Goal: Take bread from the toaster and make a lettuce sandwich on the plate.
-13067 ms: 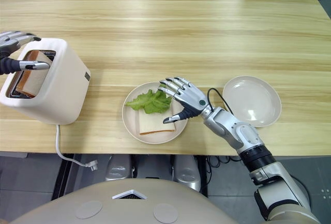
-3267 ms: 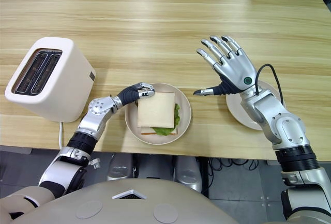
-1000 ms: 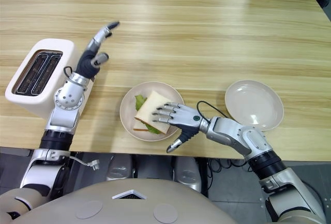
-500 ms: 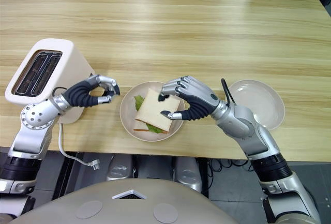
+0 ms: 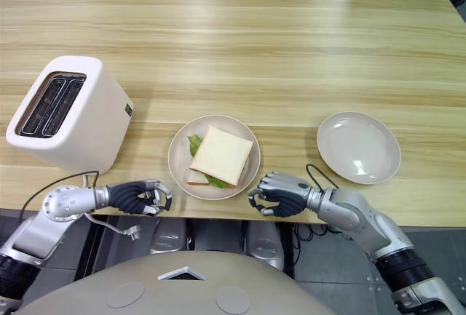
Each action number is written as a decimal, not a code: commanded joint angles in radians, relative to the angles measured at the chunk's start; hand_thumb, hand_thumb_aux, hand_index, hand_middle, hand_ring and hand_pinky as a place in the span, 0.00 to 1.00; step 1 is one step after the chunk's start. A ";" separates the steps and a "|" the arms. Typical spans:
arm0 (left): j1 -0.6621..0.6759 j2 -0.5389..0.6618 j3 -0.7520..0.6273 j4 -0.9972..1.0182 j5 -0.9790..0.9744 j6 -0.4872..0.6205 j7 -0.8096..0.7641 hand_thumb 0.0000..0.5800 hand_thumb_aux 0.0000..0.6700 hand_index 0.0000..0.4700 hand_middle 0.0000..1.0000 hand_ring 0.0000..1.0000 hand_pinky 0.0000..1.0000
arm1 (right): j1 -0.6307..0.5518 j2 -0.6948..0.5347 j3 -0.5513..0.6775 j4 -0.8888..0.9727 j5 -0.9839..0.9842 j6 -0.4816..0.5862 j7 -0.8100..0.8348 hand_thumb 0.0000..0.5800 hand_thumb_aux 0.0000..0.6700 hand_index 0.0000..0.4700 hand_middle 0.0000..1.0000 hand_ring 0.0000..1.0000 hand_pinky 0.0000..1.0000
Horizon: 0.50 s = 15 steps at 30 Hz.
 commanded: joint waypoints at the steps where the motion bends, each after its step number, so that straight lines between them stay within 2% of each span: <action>1: -0.033 -0.044 -0.031 0.051 0.074 0.011 0.051 1.00 1.00 0.98 1.00 1.00 1.00 | -0.009 0.037 0.005 0.026 -0.070 0.013 -0.022 1.00 1.00 0.98 1.00 1.00 1.00; 10: -0.069 -0.092 -0.080 0.118 0.143 -0.002 0.081 1.00 1.00 0.98 1.00 1.00 1.00 | -0.021 0.105 0.009 0.062 -0.158 0.049 -0.074 1.00 1.00 0.98 1.00 1.00 1.00; 15: -0.112 -0.124 -0.081 0.165 0.173 -0.018 0.123 1.00 1.00 0.98 1.00 1.00 1.00 | -0.057 0.145 0.023 0.112 -0.203 0.113 -0.074 1.00 1.00 0.98 1.00 1.00 1.00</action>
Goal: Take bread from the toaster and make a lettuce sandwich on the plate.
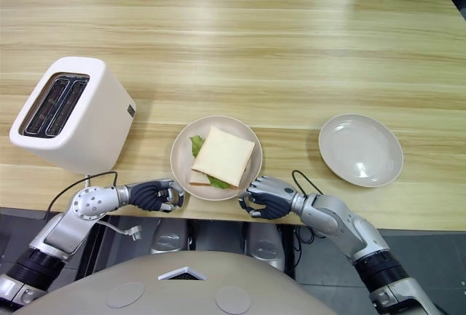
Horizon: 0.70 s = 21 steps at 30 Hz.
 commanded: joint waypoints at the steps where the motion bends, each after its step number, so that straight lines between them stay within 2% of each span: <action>1: -0.034 -0.027 -0.010 0.076 0.042 -0.007 0.043 1.00 1.00 0.98 1.00 1.00 1.00 | -0.037 0.027 0.023 0.050 -0.045 0.068 0.009 1.00 1.00 0.98 1.00 1.00 1.00; 12: -0.174 -0.125 -0.018 0.269 0.057 -0.075 0.122 1.00 1.00 0.98 1.00 1.00 1.00 | -0.188 0.141 0.050 0.115 -0.068 0.232 0.009 1.00 1.00 0.98 1.00 1.00 1.00; 21: -0.346 -0.265 -0.041 0.484 0.095 -0.032 0.188 1.00 1.00 0.98 1.00 1.00 1.00 | -0.345 0.202 0.082 0.260 -0.107 0.307 -0.037 1.00 1.00 0.98 1.00 1.00 1.00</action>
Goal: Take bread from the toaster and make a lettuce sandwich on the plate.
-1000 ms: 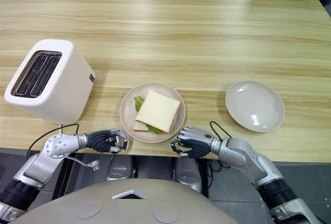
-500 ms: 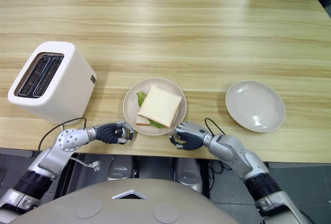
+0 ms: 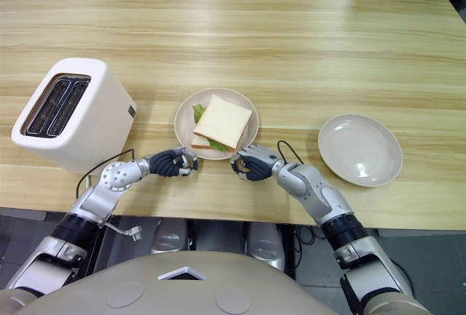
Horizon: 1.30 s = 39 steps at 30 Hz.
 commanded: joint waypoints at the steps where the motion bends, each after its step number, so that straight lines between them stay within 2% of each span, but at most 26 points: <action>1: -0.071 -0.044 -0.033 0.147 0.046 0.041 0.030 1.00 1.00 0.98 1.00 1.00 1.00 | -0.072 0.025 0.021 0.092 -0.019 0.022 -0.028 1.00 1.00 0.98 1.00 1.00 1.00; 8: -0.293 -0.119 -0.034 0.452 0.075 0.025 0.094 1.00 1.00 0.98 1.00 1.00 1.00 | -0.266 0.079 0.047 0.314 -0.024 0.018 -0.080 1.00 1.00 0.98 1.00 1.00 1.00; 14: -0.493 -0.187 -0.022 0.744 0.076 -0.014 0.163 1.00 1.00 0.98 1.00 1.00 1.00 | -0.463 0.127 0.076 0.599 -0.042 -0.010 -0.167 1.00 1.00 0.98 1.00 1.00 1.00; 19: -0.583 -0.242 0.028 0.873 0.033 -0.048 0.190 1.00 1.00 0.98 1.00 1.00 1.00 | -0.556 0.152 0.077 0.747 -0.030 -0.043 -0.264 1.00 1.00 0.98 1.00 1.00 1.00; 20: -0.589 -0.249 0.050 0.880 0.013 -0.056 0.181 0.94 0.76 0.74 0.24 0.24 0.24 | -0.558 0.150 0.071 0.744 -0.020 -0.053 -0.277 1.00 1.00 0.98 0.54 0.54 0.54; 21: -0.590 -0.250 0.067 0.879 -0.006 -0.070 0.174 0.94 0.76 0.74 0.24 0.24 0.24 | -0.553 0.146 0.064 0.732 -0.010 -0.063 -0.286 1.00 1.00 0.98 0.54 0.54 0.54; 22: -0.586 -0.245 0.088 0.868 -0.027 -0.087 0.162 0.29 0.16 0.15 0.00 0.00 0.00 | -0.540 0.137 0.053 0.704 0.005 -0.071 -0.287 1.00 1.00 0.98 0.00 0.00 0.00; 23: -0.578 -0.237 0.108 0.849 -0.048 -0.099 0.149 0.29 0.16 0.15 0.00 0.00 0.00 | -0.521 0.125 0.041 0.669 0.023 -0.078 -0.281 1.00 1.00 0.98 0.00 0.00 0.00; 24: -0.568 -0.225 0.128 0.822 -0.069 -0.108 0.135 0.00 0.00 0.00 0.00 0.00 0.00 | -0.496 0.109 0.026 0.621 0.044 -0.083 -0.270 0.89 0.67 0.66 0.00 0.00 0.00; 26: -0.522 -0.190 0.175 0.716 -0.120 -0.123 0.114 0.00 0.00 0.00 0.00 0.00 0.00 | -0.416 0.070 -0.020 0.457 0.115 -0.085 -0.218 0.78 0.53 0.52 0.00 0.00 0.00; 27: -0.487 -0.171 0.203 0.637 -0.149 -0.132 0.110 0.00 0.00 0.00 0.00 0.00 0.00 | -0.367 0.048 -0.049 0.351 0.161 -0.080 -0.186 0.76 0.51 0.50 0.00 0.00 0.00; 29: -0.412 -0.142 0.257 0.467 -0.197 -0.144 0.126 0.00 0.00 0.00 0.00 0.00 0.00 | -0.278 0.011 -0.111 0.139 0.249 -0.062 -0.135 0.50 0.29 0.29 0.00 0.00 0.00; 32: -0.314 -0.149 0.348 0.206 -0.298 -0.169 0.175 0.00 0.00 0.00 0.00 0.00 0.00 | -0.192 -0.007 -0.235 -0.131 0.337 -0.093 -0.183 0.47 0.27 0.26 0.00 0.00 0.00; 33: -0.295 -0.165 0.379 0.135 -0.332 -0.166 0.202 0.00 0.00 0.00 0.00 0.00 0.00 | -0.175 0.007 -0.285 -0.195 0.338 -0.120 -0.243 0.54 0.32 0.31 0.00 0.00 0.00; 35: -0.284 -0.209 0.424 0.049 -0.396 -0.143 0.241 0.00 0.00 0.00 0.00 0.00 0.00 | -0.147 0.057 -0.358 -0.267 0.293 -0.174 -0.376 0.74 0.49 0.48 0.00 0.00 0.00; 36: -0.286 -0.228 0.433 0.030 -0.401 -0.146 0.261 0.00 0.00 0.00 0.00 0.00 0.00 | -0.130 0.089 -0.377 -0.292 0.253 -0.207 -0.439 0.81 0.56 0.55 0.00 0.00 0.00; 37: -0.287 -0.241 0.427 0.030 -0.376 -0.179 0.282 0.00 0.00 0.00 0.00 0.00 0.00 | -0.113 0.124 -0.384 -0.311 0.206 -0.239 -0.501 0.83 0.58 0.57 0.00 0.00 0.00; 39: -0.276 -0.268 0.416 0.039 -0.358 -0.229 0.297 0.00 0.00 0.00 0.00 0.00 0.00 | -0.091 0.188 -0.383 -0.325 0.150 -0.286 -0.587 0.76 0.51 0.50 0.00 0.00 0.00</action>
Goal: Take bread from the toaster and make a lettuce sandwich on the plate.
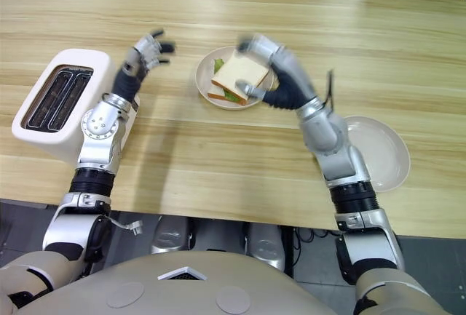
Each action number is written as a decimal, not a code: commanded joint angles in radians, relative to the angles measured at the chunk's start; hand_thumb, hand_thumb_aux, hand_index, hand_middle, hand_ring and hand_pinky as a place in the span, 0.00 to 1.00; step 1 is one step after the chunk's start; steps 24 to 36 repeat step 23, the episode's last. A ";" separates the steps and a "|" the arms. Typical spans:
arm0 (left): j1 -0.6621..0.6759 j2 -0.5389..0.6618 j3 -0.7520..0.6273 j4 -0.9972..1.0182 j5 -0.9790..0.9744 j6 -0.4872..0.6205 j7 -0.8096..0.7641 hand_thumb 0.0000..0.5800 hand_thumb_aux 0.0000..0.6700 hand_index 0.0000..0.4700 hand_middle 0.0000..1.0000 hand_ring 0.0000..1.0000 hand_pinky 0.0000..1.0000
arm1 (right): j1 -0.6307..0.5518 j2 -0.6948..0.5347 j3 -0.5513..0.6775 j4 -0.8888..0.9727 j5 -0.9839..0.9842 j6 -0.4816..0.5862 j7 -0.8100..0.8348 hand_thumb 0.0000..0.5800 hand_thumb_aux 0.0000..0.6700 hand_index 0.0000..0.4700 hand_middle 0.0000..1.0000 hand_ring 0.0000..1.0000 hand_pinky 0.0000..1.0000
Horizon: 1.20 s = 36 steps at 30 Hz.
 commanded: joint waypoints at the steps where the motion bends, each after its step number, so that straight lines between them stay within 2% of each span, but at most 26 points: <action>1: 0.024 -0.042 -0.011 0.015 0.020 -0.077 0.039 0.00 0.00 0.00 0.00 0.00 0.00 | 0.055 0.106 0.001 -0.010 -0.117 -0.092 -0.173 0.56 0.34 0.33 0.00 0.00 0.00; 2: 0.036 -0.046 -0.014 0.031 0.039 -0.126 0.050 0.00 0.00 0.00 0.00 0.00 0.00 | 0.052 0.130 -0.005 0.007 -0.139 -0.111 -0.214 0.56 0.34 0.33 0.00 0.00 0.00; 3: 0.047 -0.044 -0.016 0.053 0.068 -0.173 0.066 0.00 0.00 0.00 0.00 0.00 0.00 | 0.045 0.149 -0.014 0.035 -0.156 -0.130 -0.258 0.00 0.00 0.00 0.00 0.00 0.00; 5: 0.055 -0.032 -0.017 0.118 0.105 -0.245 0.084 0.00 0.00 0.00 0.00 0.00 0.00 | 0.017 0.176 -0.031 0.134 -0.174 -0.162 -0.347 0.00 0.00 0.00 0.00 0.00 0.00; 7: 0.046 -0.025 -0.002 0.181 0.081 -0.255 0.082 0.00 0.00 0.00 0.00 0.00 0.00 | -0.013 0.186 -0.018 0.241 -0.189 -0.131 -0.372 0.00 0.00 0.00 0.00 0.00 0.00; 11: 0.036 0.001 0.008 0.207 0.098 -0.310 0.102 0.00 0.00 0.00 0.00 0.00 0.00 | -0.013 0.154 -0.011 0.272 -0.235 -0.167 -0.423 0.00 0.00 0.00 0.00 0.00 0.00; 14: 0.038 0.004 0.006 0.204 0.095 -0.325 0.106 0.00 0.00 0.00 0.00 0.00 0.00 | -0.017 0.150 -0.025 0.293 -0.157 -0.179 -0.408 0.00 0.00 0.00 0.00 0.00 0.00; 17: 0.042 0.007 -0.001 0.220 0.115 -0.337 0.114 0.00 0.00 0.00 0.00 0.00 0.00 | -0.017 0.140 -0.022 0.278 -0.172 -0.178 -0.412 0.00 0.00 0.00 0.00 0.00 0.00; 18: 0.044 0.007 -0.002 0.222 0.118 -0.337 0.116 0.00 0.00 0.00 0.00 0.00 0.00 | -0.017 0.140 -0.020 0.279 -0.171 -0.175 -0.407 0.92 0.71 0.69 0.00 0.00 0.00; 19: 0.047 0.007 -0.002 0.219 0.122 -0.339 0.118 0.00 0.00 0.00 0.00 0.00 0.00 | -0.016 0.140 -0.018 0.280 -0.165 -0.172 -0.402 0.94 0.75 0.74 0.00 0.00 0.00; 20: 0.050 0.007 -0.003 0.214 0.125 -0.341 0.120 0.00 0.00 0.00 0.00 0.00 0.00 | -0.015 0.139 -0.017 0.281 -0.162 -0.169 -0.399 0.94 0.75 0.74 0.00 0.00 0.00; 21: 0.052 0.007 -0.004 0.209 0.125 -0.342 0.121 0.00 0.00 0.00 0.00 0.00 0.00 | -0.015 0.137 -0.018 0.281 -0.162 -0.167 -0.397 0.90 0.69 0.67 0.00 0.00 0.00; 22: 0.053 0.005 -0.005 0.205 0.124 -0.340 0.121 0.00 0.00 0.00 0.00 0.00 0.00 | -0.014 0.135 -0.019 0.280 -0.162 -0.165 -0.396 0.23 0.12 0.12 0.00 0.00 0.00; 23: 0.053 0.003 -0.006 0.202 0.124 -0.338 0.121 0.00 0.00 0.00 0.00 0.00 0.00 | -0.015 0.132 -0.019 0.281 -0.160 -0.164 -0.392 0.37 0.21 0.20 0.00 0.00 0.00; 36: 0.053 0.003 -0.006 0.202 0.124 -0.338 0.121 0.00 0.00 0.00 0.00 0.00 0.00 | -0.015 0.132 -0.019 0.281 -0.160 -0.164 -0.392 0.37 0.21 0.20 0.00 0.00 0.00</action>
